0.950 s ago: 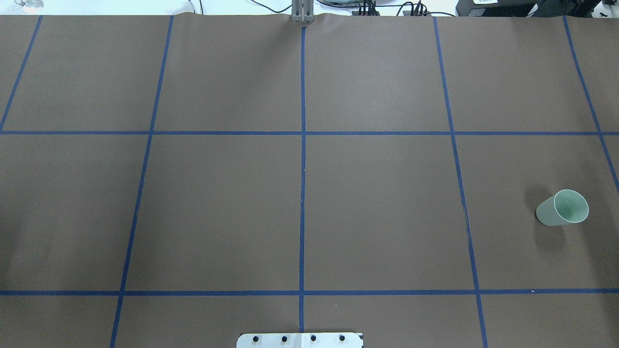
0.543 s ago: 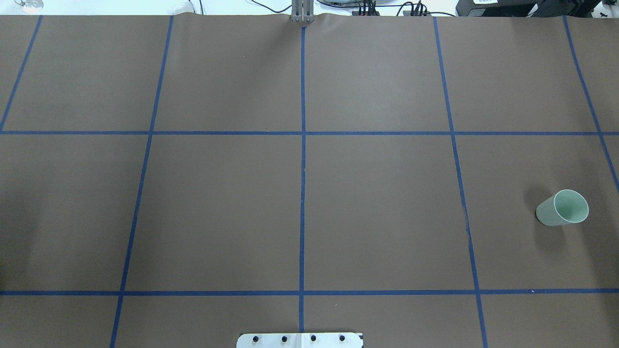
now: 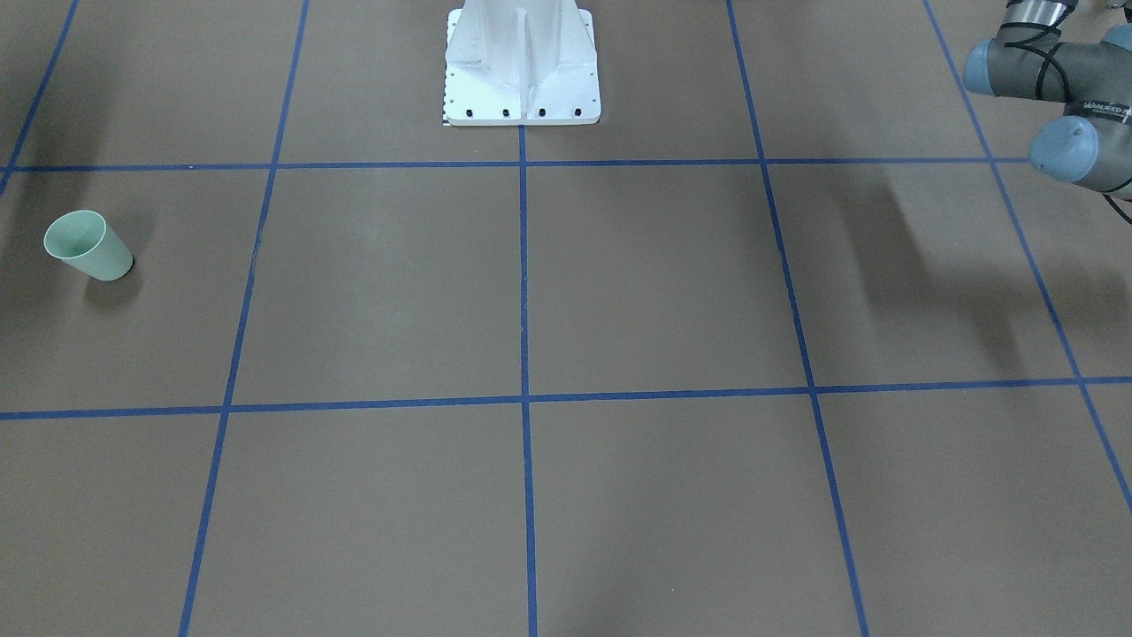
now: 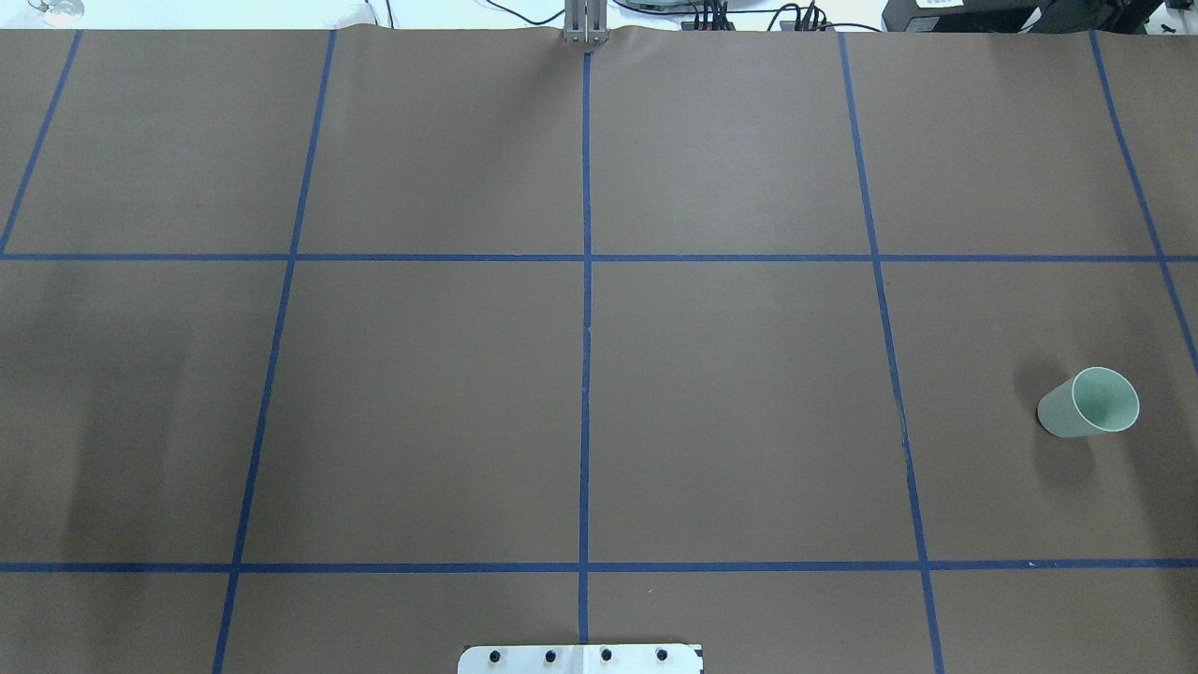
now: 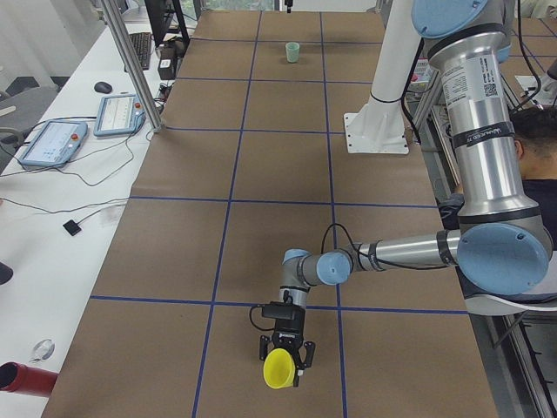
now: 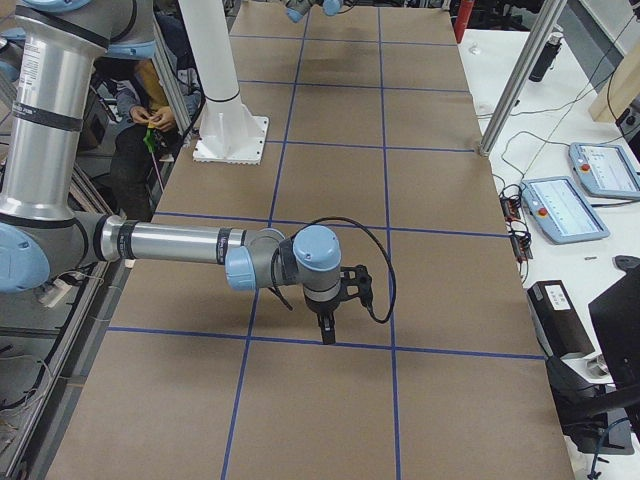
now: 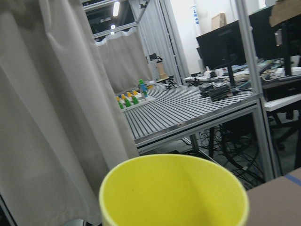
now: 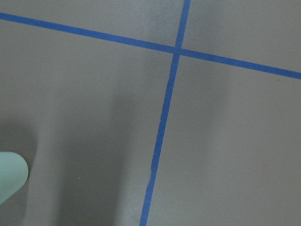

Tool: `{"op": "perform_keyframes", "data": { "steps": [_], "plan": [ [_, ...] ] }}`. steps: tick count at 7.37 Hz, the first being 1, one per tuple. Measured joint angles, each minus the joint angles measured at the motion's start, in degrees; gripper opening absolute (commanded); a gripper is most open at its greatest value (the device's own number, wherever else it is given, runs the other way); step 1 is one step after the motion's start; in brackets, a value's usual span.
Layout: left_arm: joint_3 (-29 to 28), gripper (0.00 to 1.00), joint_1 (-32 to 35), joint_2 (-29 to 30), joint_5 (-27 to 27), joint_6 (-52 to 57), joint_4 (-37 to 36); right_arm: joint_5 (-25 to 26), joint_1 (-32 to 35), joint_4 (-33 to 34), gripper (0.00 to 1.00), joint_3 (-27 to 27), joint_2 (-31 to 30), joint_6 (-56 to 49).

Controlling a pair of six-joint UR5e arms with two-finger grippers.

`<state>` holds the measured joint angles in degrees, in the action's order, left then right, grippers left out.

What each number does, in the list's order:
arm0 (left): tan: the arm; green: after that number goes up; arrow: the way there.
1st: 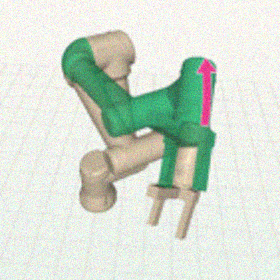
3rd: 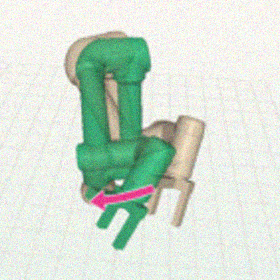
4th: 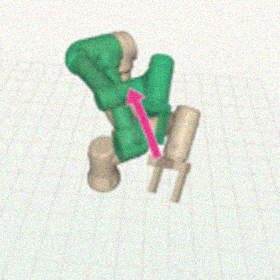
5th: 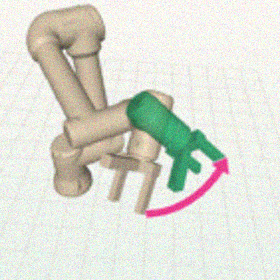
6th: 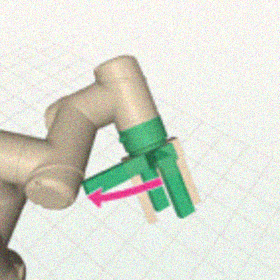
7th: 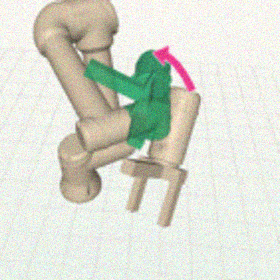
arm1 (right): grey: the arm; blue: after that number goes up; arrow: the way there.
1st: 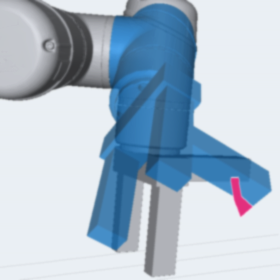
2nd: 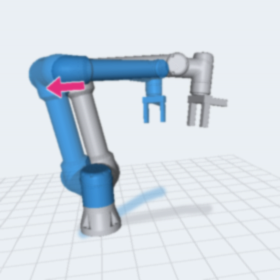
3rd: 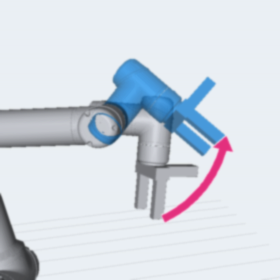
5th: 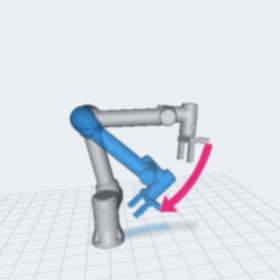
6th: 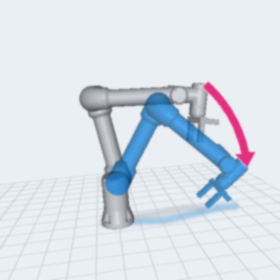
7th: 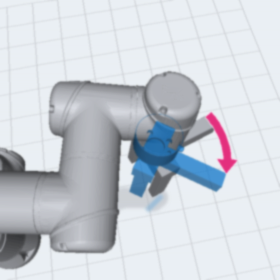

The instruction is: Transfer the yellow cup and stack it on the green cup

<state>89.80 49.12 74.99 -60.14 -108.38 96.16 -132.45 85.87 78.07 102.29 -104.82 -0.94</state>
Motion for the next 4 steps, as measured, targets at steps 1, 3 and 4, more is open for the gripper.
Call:
{"op": "perform_keyframes", "data": {
  "steps": [1, 3, 4],
  "plan": [
    [0.8, 0.20, 1.3, 0.0, 0.5, 6.2, 7.1, 0.0, 0.0, 0.1, 1.00, -0.1, 0.0, 0.0],
    [1.0, 0.20, 8.2, 1.2, 0.8, 27.1, 26.7, -0.1, 0.0, 0.1, 1.00, -0.5, -0.1, 0.1],
    [1.0, 0.20, 10.2, 2.4, 0.7, 36.7, 34.9, -0.3, 0.0, 0.1, 1.00, -0.7, -0.1, 0.1]
  ]
}}
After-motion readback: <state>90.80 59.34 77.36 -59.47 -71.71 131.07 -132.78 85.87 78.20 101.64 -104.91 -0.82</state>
